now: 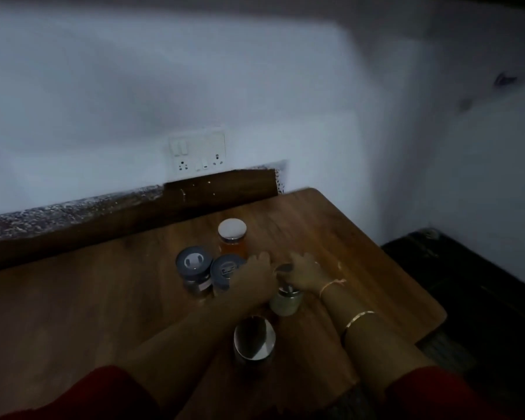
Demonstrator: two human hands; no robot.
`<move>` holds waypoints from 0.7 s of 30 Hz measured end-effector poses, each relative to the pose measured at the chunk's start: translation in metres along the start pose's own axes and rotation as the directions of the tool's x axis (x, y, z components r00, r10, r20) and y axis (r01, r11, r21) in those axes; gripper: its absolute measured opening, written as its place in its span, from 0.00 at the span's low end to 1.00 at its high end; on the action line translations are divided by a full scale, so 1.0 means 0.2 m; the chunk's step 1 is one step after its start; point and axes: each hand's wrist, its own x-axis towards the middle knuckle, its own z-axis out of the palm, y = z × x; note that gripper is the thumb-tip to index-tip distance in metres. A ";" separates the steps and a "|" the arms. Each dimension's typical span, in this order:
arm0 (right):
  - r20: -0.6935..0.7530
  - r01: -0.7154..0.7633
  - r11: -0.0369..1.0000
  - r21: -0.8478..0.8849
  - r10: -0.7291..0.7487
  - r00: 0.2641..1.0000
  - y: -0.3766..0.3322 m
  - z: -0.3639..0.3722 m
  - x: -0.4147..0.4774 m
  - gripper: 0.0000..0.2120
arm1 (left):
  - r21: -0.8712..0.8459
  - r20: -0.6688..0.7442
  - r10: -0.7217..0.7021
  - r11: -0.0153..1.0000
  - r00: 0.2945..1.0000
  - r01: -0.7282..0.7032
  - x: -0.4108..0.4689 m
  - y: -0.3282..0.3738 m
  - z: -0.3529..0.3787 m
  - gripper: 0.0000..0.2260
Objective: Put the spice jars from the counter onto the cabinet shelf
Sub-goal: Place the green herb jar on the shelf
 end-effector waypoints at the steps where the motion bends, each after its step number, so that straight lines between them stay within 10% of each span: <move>1: 0.005 -0.008 1.000 -0.006 0.008 1.000 0.04 0.04 0.01 0.27 | -0.006 -0.006 -0.028 1.000 1.000 0.028 -0.01 0.00 0.01 0.12; 9: 0.006 -0.009 0.999 -0.046 0.009 1.000 0.14 0.21 0.06 0.41 | -0.042 -0.090 -0.099 0.995 0.991 0.095 0.00 0.00 -0.02 0.15; 21: -0.106 0.121 0.993 -0.015 -0.121 0.987 0.09 0.07 0.20 0.30 | -0.184 -0.288 -0.076 0.983 0.954 0.023 0.06 0.03 -0.19 0.15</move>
